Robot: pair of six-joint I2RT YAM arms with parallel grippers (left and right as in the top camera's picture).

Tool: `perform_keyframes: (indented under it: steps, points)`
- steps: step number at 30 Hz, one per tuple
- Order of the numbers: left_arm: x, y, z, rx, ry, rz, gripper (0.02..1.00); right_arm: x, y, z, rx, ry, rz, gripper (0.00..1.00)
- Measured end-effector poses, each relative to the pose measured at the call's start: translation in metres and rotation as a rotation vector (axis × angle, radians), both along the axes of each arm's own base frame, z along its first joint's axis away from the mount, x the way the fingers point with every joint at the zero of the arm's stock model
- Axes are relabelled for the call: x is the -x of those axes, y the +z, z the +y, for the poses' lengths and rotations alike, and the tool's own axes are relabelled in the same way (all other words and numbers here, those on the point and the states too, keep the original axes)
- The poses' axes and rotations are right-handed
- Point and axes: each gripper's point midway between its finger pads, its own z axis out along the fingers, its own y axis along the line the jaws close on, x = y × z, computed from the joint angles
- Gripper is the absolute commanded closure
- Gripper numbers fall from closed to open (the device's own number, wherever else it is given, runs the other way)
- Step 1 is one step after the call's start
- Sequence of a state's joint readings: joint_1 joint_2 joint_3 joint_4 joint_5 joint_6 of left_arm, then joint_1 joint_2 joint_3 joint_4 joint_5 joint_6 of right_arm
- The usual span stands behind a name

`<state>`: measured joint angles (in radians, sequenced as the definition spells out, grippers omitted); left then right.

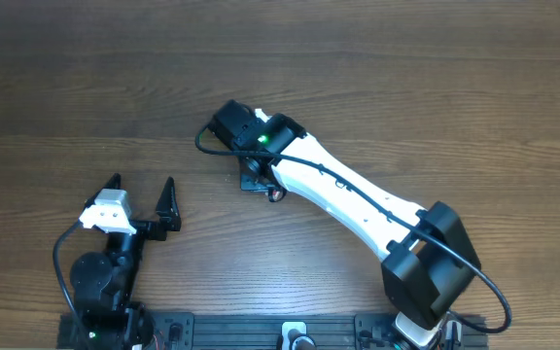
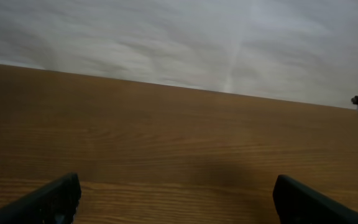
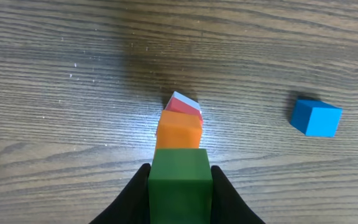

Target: Stack Cubes

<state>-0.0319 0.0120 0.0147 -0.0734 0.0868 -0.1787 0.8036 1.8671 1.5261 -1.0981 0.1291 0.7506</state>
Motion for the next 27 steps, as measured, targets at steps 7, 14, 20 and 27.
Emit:
perform_keyframes:
  steps: [7, 14, 20, 27]
  points:
    - [0.0000, 0.0000, 0.0000, 0.000, 0.000, 0.000, 0.018, -0.0019, -0.0109, 0.0021, 0.012, 0.002, 0.012, 0.991]
    - [0.0000, 0.0000, 0.0000, 0.000, 0.000, 0.000, 0.020, -0.0039, -0.0110, 0.0042, 0.005, 0.003, 0.005, 0.989]
    - [0.0000, 0.0000, 0.0000, 0.000, 0.000, 0.000, 0.018, -0.0044, -0.0109, 0.0046, 0.003, 0.003, 0.003, 0.989]
    - [0.0000, -0.0001, 0.0000, 0.000, 0.000, 0.000, 0.020, -0.0044, -0.0117, 0.0045, 0.004, 0.002, 0.004, 0.982]
